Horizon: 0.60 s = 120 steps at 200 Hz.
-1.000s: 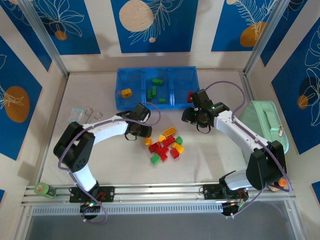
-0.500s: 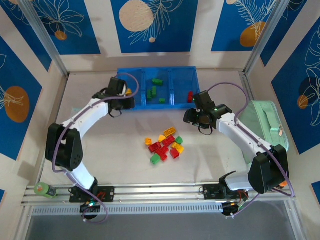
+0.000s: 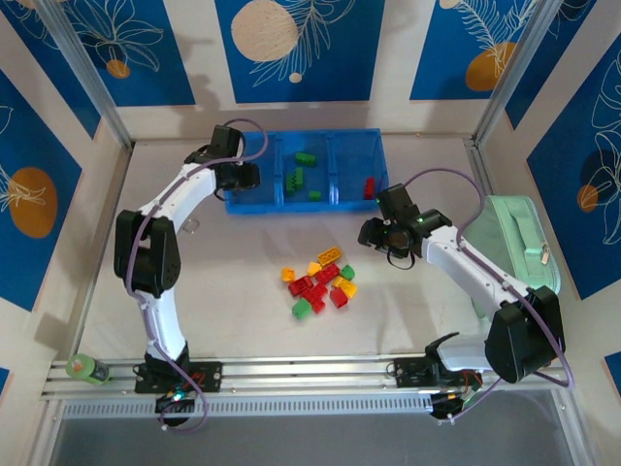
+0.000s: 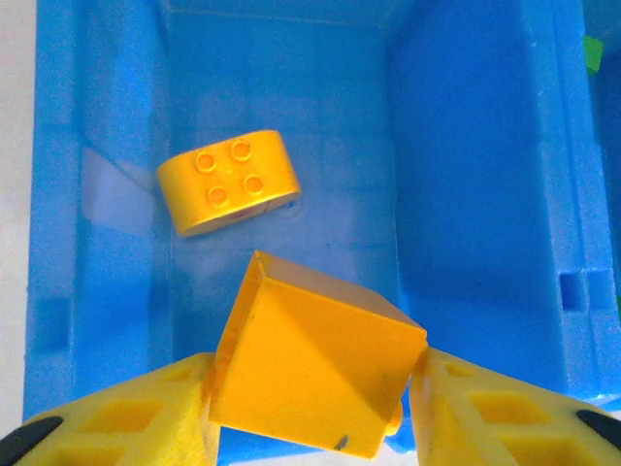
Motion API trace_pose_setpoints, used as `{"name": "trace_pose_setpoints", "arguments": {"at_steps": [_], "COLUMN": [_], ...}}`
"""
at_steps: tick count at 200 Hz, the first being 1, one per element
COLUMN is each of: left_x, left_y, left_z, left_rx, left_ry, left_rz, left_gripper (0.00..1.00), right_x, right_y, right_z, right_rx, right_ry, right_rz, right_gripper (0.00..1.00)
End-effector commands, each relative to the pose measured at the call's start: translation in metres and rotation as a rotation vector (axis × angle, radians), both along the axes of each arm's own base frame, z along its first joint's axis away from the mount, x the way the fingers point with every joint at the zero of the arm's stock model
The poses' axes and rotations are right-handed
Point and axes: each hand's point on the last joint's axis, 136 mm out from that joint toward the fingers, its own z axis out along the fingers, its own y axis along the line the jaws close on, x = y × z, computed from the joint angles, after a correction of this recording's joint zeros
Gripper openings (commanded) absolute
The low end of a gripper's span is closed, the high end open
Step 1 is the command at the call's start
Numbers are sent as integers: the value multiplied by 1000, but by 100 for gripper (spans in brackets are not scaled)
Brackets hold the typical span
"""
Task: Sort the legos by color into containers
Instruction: Place the lego in the container.
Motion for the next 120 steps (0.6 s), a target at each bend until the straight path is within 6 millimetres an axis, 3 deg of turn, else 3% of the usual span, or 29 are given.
{"name": "trace_pose_setpoints", "arguments": {"at_steps": [1, 19, 45, 65, 95, 120], "left_x": [10, 17, 24, 22, 2, -30], "left_y": [-1, -2, -1, -6, -7, -12], "left_z": [11, 15, 27, 38, 59, 66], "left_rx": [-6, -10, 0, -26, -67, -103], "left_ry": [-27, -40, -48, -60, -118, -168], "left_rz": [-9, -7, 0, -15, -2, -12], "left_gripper": [51, 54, 72, 74, 75, 75], "right_x": [-6, -6, -5, -6, -7, -6], "right_y": [2, 4, 5, 6, 8, 12], "right_z": [0, 1, 2, 3, 2, 0], "right_rx": [16, 20, 15, 15, 15, 16], "right_ry": [3, 2, -1, -1, 2, 8], "right_rz": [-1, 2, 7, 6, 11, 27], "right_gripper": [60, 60, 60, 60, 60, 60]}}
